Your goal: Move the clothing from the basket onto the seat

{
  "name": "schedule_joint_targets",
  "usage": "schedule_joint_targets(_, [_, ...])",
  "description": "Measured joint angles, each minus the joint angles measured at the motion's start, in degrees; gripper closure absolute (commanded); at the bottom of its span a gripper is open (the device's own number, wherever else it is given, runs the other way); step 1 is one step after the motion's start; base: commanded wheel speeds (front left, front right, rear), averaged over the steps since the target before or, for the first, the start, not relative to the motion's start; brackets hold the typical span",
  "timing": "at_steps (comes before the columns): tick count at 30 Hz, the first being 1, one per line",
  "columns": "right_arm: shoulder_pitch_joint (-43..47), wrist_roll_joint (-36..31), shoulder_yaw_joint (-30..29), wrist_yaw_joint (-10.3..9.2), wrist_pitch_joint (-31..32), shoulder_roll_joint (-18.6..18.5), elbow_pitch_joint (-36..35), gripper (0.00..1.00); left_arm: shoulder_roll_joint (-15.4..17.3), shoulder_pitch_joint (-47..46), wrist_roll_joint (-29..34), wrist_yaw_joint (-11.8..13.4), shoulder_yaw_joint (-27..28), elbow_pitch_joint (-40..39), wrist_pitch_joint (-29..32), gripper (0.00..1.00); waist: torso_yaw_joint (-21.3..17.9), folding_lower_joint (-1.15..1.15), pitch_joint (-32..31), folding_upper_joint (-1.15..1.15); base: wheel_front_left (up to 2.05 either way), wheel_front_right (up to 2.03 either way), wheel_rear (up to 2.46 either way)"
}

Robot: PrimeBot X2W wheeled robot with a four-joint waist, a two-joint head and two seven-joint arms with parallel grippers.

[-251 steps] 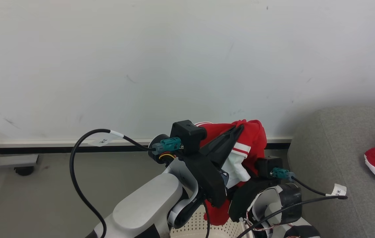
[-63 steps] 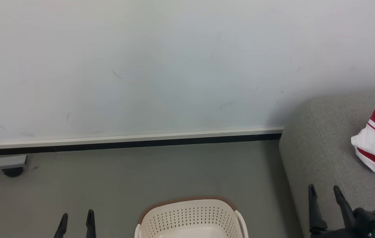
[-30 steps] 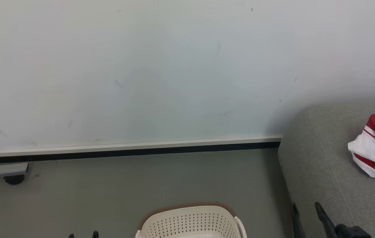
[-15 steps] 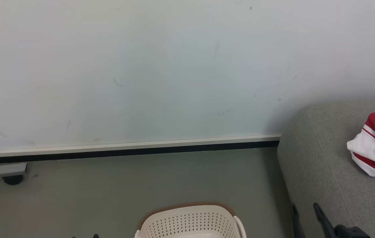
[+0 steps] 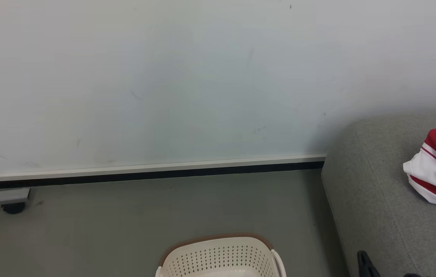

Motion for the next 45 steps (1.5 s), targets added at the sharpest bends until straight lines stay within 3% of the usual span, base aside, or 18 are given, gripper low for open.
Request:
schedule_joint_targets(18, [-2.05, 19.74, -1.56, -0.01, 1.51, -1.7, 0.37, 1.0, -0.11, -3.96, -16.63, -1.03, 0.35, 1.49, 4.05, 1.0, -0.39, 0.0, 0.77, 0.0, 0.0, 0.0, 0.0])
schedule_joint_targets(45, [-4.33, 42.59, -2.92, -0.01, 2.97, -3.96, 0.6, 1.0, -0.23, -8.18, -35.11, -2.4, 0.89, 3.28, 8.79, 1.0, -0.94, 0.0, 1.88, 0.0, 0.0, 0.0, 0.0])
